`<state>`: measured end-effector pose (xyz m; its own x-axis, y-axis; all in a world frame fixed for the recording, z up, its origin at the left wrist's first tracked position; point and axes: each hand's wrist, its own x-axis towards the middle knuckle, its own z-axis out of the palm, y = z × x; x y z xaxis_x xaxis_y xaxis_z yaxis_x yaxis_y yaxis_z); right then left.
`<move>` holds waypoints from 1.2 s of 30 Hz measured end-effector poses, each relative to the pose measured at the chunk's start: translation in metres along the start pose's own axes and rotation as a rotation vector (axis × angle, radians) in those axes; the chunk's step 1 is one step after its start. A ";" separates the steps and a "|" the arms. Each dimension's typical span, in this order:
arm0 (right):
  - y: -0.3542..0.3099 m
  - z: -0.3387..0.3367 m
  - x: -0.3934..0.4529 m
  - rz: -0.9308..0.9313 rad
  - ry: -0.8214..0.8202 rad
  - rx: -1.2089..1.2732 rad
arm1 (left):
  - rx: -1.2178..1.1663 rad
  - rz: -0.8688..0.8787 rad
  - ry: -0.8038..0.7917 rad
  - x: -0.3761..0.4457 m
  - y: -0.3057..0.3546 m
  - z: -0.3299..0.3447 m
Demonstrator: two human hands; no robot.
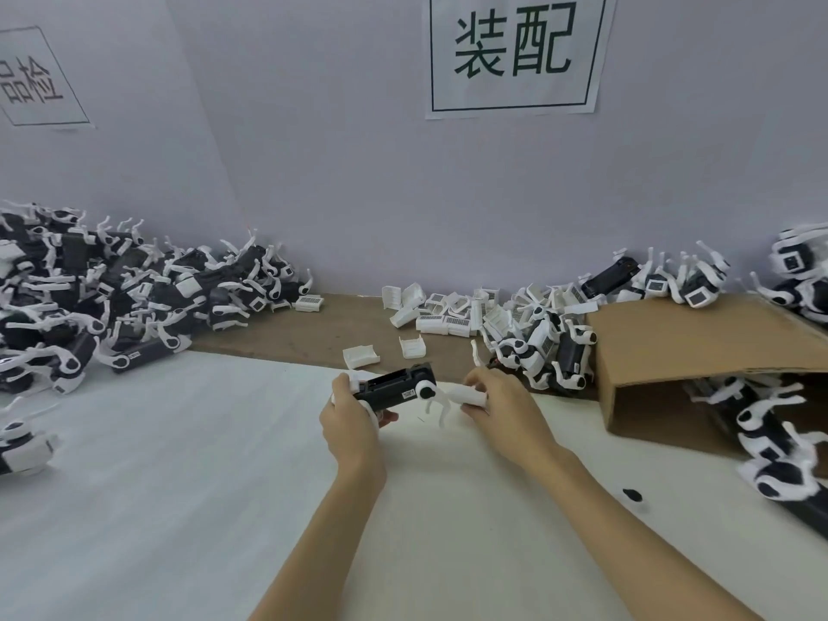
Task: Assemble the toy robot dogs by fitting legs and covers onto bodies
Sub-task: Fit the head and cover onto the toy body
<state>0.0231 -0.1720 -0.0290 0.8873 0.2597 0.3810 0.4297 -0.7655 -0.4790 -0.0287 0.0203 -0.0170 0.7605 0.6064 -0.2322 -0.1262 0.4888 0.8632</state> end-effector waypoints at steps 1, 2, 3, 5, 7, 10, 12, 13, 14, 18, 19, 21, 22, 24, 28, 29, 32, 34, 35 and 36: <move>0.001 -0.006 -0.009 0.015 0.023 0.057 | 0.010 -0.010 -0.006 -0.001 -0.001 0.001; 0.003 -0.013 -0.019 0.038 0.041 0.112 | 0.020 -0.018 -0.010 -0.003 -0.002 0.002; 0.005 -0.020 -0.030 0.069 0.057 0.160 | 0.030 -0.026 -0.015 -0.005 -0.003 0.003; 0.009 -0.034 -0.053 0.114 0.094 0.248 | 0.052 -0.037 -0.031 -0.009 -0.006 0.004; 0.013 -0.046 -0.073 0.146 0.147 0.348 | 0.093 -0.049 -0.057 -0.014 -0.009 0.007; 0.017 -0.051 -0.092 0.255 0.183 0.558 | 0.169 -0.048 -0.099 -0.022 -0.013 0.012; 0.017 -0.051 -0.096 0.407 0.147 0.701 | 0.206 -0.040 -0.123 -0.029 -0.016 0.015; 0.015 -0.050 -0.097 0.494 0.110 0.810 | 0.223 -0.039 -0.136 -0.032 -0.017 0.016; 0.013 -0.051 -0.097 0.566 0.078 0.932 | 0.234 -0.042 -0.154 -0.035 -0.019 0.017; 0.009 -0.050 -0.098 0.487 0.165 1.027 | 0.245 -0.080 -0.230 -0.049 -0.020 0.022; 0.010 -0.049 -0.099 0.470 0.201 1.003 | 0.251 -0.091 -0.239 -0.053 -0.020 0.023; 0.011 -0.050 -0.099 0.506 0.238 1.041 | 0.262 -0.097 -0.259 -0.059 -0.020 0.025; 0.012 -0.050 -0.099 0.528 0.239 1.094 | 0.279 -0.083 -0.277 -0.062 -0.021 0.026; 0.014 -0.053 -0.099 0.534 0.209 1.197 | 0.319 -0.033 -0.319 -0.068 -0.022 0.026; 0.020 -0.055 -0.100 0.532 0.209 1.340 | 0.328 0.012 -0.370 -0.073 -0.025 0.025; 0.020 -0.056 -0.100 0.520 0.225 1.349 | 0.328 0.012 -0.380 -0.073 -0.025 0.025; 0.018 -0.062 -0.099 0.476 0.239 1.305 | 0.357 0.030 -0.405 -0.074 -0.027 0.025; 0.016 -0.064 -0.100 0.451 0.205 1.271 | 0.399 0.071 -0.418 -0.074 -0.029 0.024; 0.016 -0.065 -0.100 0.447 0.188 1.276 | 0.425 0.097 -0.430 -0.074 -0.029 0.023; 0.017 -0.065 -0.100 0.447 0.181 1.298 | 0.450 0.124 -0.445 -0.074 -0.030 0.023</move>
<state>-0.0691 -0.2487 -0.0237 0.9986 -0.0158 0.0507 0.0530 0.3536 -0.9339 -0.0668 -0.0535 -0.0155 0.9610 0.2763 0.0063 -0.0244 0.0623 0.9978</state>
